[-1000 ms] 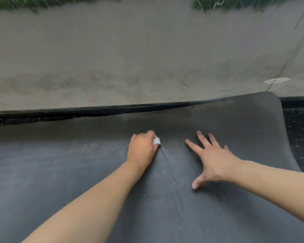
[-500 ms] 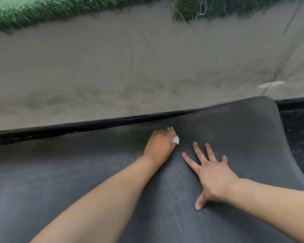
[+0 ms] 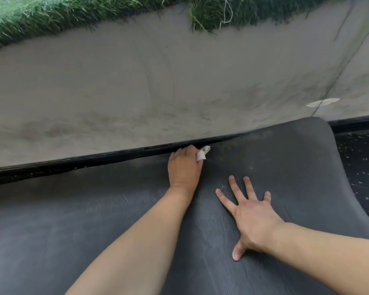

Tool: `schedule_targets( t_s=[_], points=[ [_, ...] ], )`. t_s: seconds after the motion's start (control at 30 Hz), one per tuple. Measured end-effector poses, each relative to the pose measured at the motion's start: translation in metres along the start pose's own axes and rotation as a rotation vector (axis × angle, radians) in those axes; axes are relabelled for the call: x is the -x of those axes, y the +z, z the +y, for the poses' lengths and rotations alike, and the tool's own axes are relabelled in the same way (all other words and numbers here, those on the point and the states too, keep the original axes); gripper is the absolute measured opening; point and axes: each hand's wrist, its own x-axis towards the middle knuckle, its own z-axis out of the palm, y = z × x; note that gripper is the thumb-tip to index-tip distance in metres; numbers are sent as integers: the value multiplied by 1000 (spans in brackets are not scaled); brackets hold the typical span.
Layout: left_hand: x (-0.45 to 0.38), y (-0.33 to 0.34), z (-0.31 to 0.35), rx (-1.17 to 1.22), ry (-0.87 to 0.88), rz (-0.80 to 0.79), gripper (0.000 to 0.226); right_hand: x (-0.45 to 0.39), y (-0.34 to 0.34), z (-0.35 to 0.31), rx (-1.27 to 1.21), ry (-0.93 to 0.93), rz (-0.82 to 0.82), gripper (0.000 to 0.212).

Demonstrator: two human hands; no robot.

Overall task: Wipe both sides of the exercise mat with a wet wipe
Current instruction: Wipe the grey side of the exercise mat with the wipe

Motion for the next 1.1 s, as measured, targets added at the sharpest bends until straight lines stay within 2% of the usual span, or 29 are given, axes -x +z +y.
schedule_targets(
  t_s=[0.07, 0.17, 0.2, 0.27, 0.3, 0.4, 0.5, 0.57, 0.7, 0.73, 0.77, 0.83, 0.87, 0.93, 1.03, 1.07, 1.1],
  points=[
    [12, 7, 24, 122, 20, -52, 12, 0, 0, 0, -3, -5, 15, 163],
    [18, 12, 58, 191, 240, -353, 22, 1, -3, 2, 4, -20, 19, 162],
    [13, 8, 55, 201, 273, -397, 24, 2, -3, 3, 6, -25, 19, 163],
    [2, -2, 35, 179, 277, -379, 19, 3, -5, 3, 9, -43, 9, 162],
    [-1, -9, 21, 136, 239, -348, 17, 4, -8, 6, 6, -60, -3, 161],
    [3, -30, -21, 29, -30, -214, 38, 8, -26, 27, -46, -144, -40, 152],
    [15, -40, -23, 62, -187, -203, 25, 14, -41, 61, 4, -256, -28, 140],
    [25, -37, -7, 72, -101, -285, 16, 16, -36, 78, 57, -303, 28, 139],
    [30, -39, 2, 99, 257, -493, 26, 14, -7, 89, 14, -353, 161, 134],
    [21, -43, -2, 84, 288, -512, 28, 13, -1, 90, -8, -360, 182, 132],
    [9, -46, -8, 55, 245, -490, 28, 11, 5, 91, -24, -364, 199, 130],
    [-9, -51, -26, -36, 45, -339, 20, 12, 14, 95, -3, -384, 218, 128],
    [-6, -51, -28, -32, 12, -304, 15, 13, 16, 97, 13, -394, 235, 128],
    [29, -48, -17, 28, 202, -399, 10, 16, 17, 97, 4, -392, 277, 131],
    [88, -51, -2, 179, 606, -670, 12, 16, 15, 93, 0, -410, 317, 135],
    [84, -51, -6, 169, 628, -679, 11, 15, 15, 92, 2, -419, 326, 134],
    [73, -50, -11, 139, 549, -607, 10, 15, 14, 91, 3, -421, 328, 133]
  ],
)
